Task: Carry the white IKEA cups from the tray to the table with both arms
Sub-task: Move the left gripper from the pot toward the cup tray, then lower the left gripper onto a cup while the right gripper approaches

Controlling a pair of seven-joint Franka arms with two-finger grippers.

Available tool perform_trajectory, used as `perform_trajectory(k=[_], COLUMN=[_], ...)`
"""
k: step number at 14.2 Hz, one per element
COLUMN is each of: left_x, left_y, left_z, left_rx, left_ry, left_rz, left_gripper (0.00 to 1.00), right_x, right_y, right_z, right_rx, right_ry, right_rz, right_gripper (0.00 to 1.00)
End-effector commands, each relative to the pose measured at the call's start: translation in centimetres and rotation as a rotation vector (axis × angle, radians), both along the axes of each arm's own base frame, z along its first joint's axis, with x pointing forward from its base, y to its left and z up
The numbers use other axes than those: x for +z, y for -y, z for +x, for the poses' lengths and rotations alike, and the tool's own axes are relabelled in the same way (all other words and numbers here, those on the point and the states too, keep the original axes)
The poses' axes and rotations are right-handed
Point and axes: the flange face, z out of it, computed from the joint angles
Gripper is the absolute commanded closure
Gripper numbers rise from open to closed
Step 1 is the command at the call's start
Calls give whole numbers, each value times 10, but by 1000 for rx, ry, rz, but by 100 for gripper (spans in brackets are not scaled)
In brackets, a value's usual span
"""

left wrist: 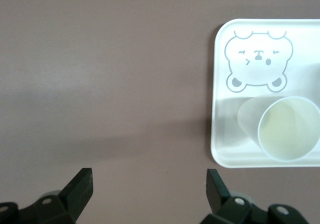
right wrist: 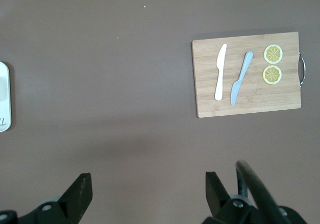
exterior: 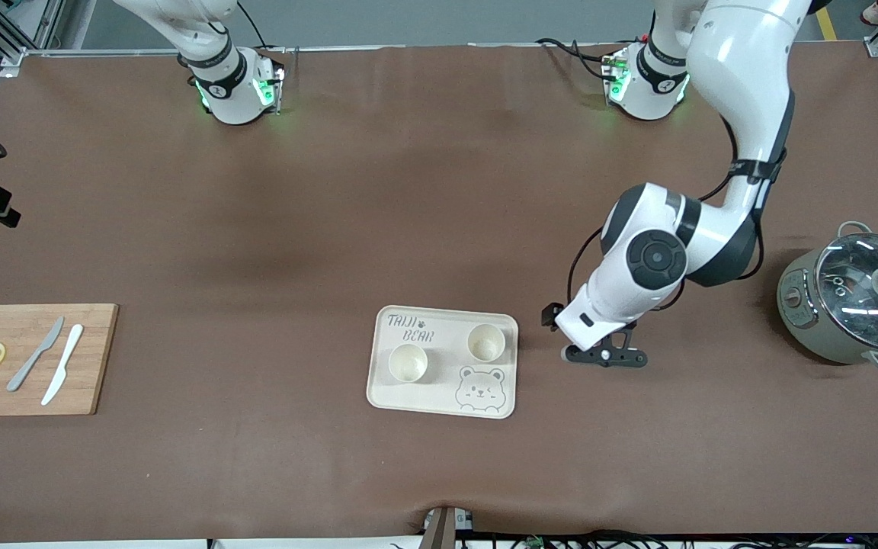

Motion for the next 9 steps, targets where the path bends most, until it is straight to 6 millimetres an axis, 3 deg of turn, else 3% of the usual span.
perform_trajectory(k=[1,3,5,9], left_x=[-7,-13,-19,-34], left_y=[19,43,55,71], left_z=[13,7,6,5], left_rx=[51,78,88,92], left_ry=[8,12,27,62], left_rz=[-18,-18,-30,-57], left_gripper=[0,0,0,0], right_x=[6,-9,-9,-3], right_y=[4,-1,-18,-94], right_z=[1,8,9,12], right_rx=[-1,17,40,66], right_ry=[13,-19,-24,2], right_rz=[13,5,16,27], right_gripper=[0,0,0,0])
